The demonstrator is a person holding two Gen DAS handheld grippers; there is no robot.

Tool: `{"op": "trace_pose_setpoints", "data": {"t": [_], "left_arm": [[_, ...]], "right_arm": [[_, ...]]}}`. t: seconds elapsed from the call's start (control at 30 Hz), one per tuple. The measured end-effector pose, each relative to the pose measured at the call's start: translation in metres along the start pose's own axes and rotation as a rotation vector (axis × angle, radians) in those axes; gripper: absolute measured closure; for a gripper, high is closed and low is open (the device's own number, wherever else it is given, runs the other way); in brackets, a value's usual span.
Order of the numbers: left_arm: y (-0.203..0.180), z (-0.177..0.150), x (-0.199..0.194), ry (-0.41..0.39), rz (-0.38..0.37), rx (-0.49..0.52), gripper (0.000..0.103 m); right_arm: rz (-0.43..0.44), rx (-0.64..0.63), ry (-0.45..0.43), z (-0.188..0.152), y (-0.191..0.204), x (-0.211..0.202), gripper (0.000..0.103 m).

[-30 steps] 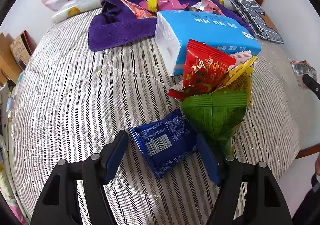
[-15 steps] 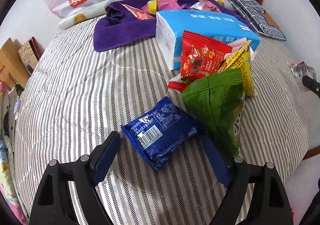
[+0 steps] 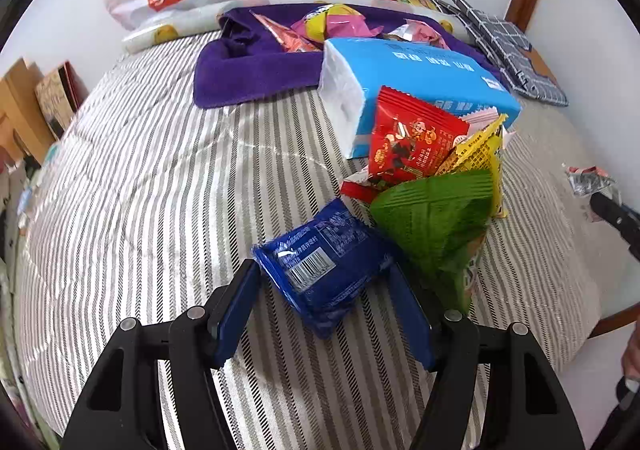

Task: Organize snacks
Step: 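Move the left gripper to the blue snack packet while the right gripper holds the candy, then grasp the blue snack packet with the left gripper and lift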

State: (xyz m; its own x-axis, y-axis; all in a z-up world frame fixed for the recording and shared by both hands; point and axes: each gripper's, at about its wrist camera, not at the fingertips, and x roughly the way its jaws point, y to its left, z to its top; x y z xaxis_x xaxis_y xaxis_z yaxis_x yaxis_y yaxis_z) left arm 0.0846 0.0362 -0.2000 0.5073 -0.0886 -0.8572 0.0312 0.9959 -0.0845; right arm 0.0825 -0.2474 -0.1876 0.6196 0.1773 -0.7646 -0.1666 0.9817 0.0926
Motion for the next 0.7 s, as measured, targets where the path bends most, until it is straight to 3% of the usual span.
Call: {"op": "trace_pose_setpoints", "data": {"t": [0.13,0.23,0.47,0.6,0.7], "left_arm": [[0.009,-0.001,-0.003,0.013,-0.066,-0.043,0.026],[0.008,0.000,-0.001,0.008,-0.011,-0.024,0.025],[0.005,0.010,0.006,0.012,-0.009,-0.041,0.025],[-0.005,0.007,0.008,-0.013,0.045,0.028,0.030],[-0.009,0.005,0.006,-0.022,0.036,0.045,0.038]], "right_arm": [[-0.001,-0.004,0.003,0.000,0.002,0.000,0.079],[0.001,-0.006,0.008,0.000,0.004,0.002,0.079],[0.008,-0.010,0.024,-0.003,0.008,0.005,0.079],[0.001,-0.020,0.031,-0.004,0.009,0.006,0.079],[0.001,-0.014,0.037,-0.005,0.007,0.007,0.079]]}}
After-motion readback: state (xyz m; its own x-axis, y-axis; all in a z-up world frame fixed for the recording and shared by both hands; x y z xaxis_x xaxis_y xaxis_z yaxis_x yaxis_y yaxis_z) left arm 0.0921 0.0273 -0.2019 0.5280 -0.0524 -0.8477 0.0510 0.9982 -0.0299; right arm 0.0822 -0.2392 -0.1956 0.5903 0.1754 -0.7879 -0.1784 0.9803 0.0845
